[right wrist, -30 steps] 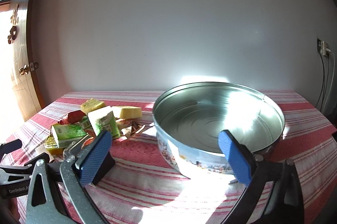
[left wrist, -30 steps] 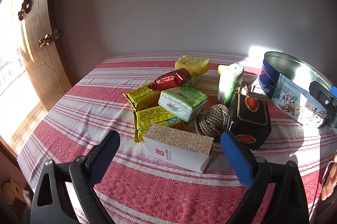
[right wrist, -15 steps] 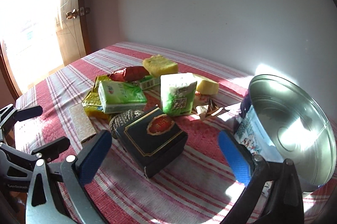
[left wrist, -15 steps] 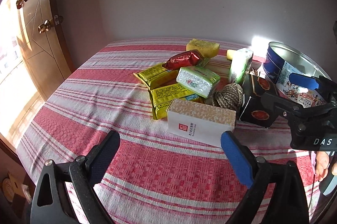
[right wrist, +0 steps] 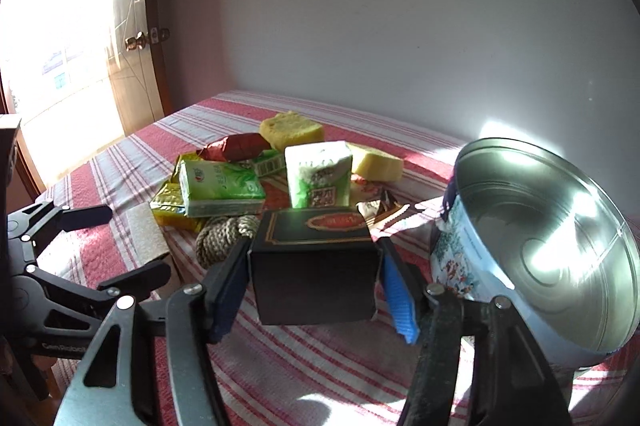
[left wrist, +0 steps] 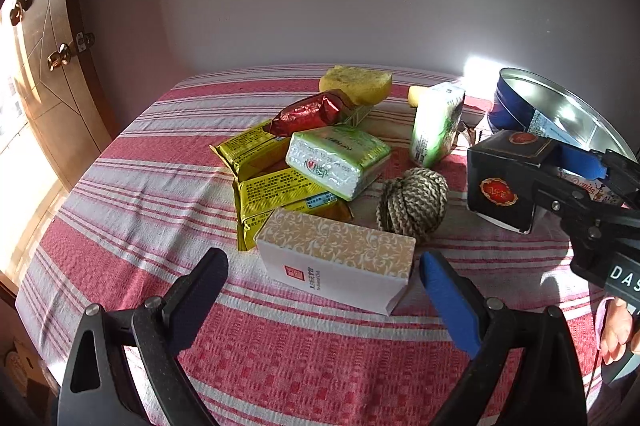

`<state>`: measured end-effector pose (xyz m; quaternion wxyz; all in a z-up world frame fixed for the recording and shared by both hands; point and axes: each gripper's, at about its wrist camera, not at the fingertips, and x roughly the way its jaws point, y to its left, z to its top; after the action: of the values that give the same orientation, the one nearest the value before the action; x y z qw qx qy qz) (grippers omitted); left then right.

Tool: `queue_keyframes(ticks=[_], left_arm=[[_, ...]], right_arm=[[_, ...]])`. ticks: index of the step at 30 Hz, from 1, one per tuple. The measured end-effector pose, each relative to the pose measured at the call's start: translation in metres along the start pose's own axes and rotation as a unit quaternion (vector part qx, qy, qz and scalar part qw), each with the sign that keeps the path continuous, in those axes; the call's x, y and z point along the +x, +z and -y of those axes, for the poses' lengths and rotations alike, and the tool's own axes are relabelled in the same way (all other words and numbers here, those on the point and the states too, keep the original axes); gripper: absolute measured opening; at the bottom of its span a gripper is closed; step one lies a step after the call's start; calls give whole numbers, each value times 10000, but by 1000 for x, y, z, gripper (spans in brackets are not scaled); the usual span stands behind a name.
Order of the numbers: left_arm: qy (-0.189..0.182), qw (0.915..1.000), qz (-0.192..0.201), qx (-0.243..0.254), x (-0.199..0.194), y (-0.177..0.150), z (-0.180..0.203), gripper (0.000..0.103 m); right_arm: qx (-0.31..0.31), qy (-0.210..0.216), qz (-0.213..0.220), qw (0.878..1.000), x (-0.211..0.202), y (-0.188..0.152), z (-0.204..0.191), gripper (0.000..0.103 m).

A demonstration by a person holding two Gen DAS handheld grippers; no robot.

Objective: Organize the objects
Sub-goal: 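Grasp the white patterned box with the left gripper while the right grasps the black box, then carry the white box and black box over the silver tin basin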

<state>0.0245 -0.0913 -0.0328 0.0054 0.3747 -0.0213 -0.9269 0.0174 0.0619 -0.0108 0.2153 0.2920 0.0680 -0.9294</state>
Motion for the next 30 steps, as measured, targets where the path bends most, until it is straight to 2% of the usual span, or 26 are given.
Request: queue_keyframes(ticks=[3, 6, 7, 8, 15, 17, 18, 23, 25, 28, 30], left_arm=[[118, 9996, -243, -58, 17, 2, 0, 98], [-200, 9977, -524, -391, 28, 3, -10, 97], [-232, 9972, -538, -467, 28, 2, -12, 95], [-271, 9968, -545, -524, 29, 1, -13, 84], [-300, 9978, -291, -517, 16, -6, -12, 84], [-314, 9978, -252, -533, 13, -3, -15, 84], [-319, 9976, -234, -562, 11, -2, -17, 84], [-262, 9980, -190, -540, 6, 3, -21, 84], [-196, 9981, -176, -551, 4, 2, -22, 84], [-199, 9981, -130, -576, 0, 1, -24, 84], [-195, 9979, -55, -610, -5, 3, -25, 84]], right_arm=[[193, -26, 75, 9998, -5, 0, 9, 61], [232, -40, 2, 9997, -1, 1, 11, 61], [238, -8, -9, 9997, -1, 1, 11, 61], [245, 7, -3, 9997, -1, 2, 12, 61], [273, 156, -160, 9994, 1, -1, 15, 62], [273, 152, -269, 9991, 2, -5, 15, 69], [284, 119, -317, 9990, 3, -6, 15, 69], [324, 200, -704, 9968, 14, -11, 18, 70], [311, 134, -804, 9962, 18, -12, 17, 64], [306, 147, -715, 9969, 14, -13, 17, 64], [335, 231, -456, 9981, 3, -12, 16, 64]])
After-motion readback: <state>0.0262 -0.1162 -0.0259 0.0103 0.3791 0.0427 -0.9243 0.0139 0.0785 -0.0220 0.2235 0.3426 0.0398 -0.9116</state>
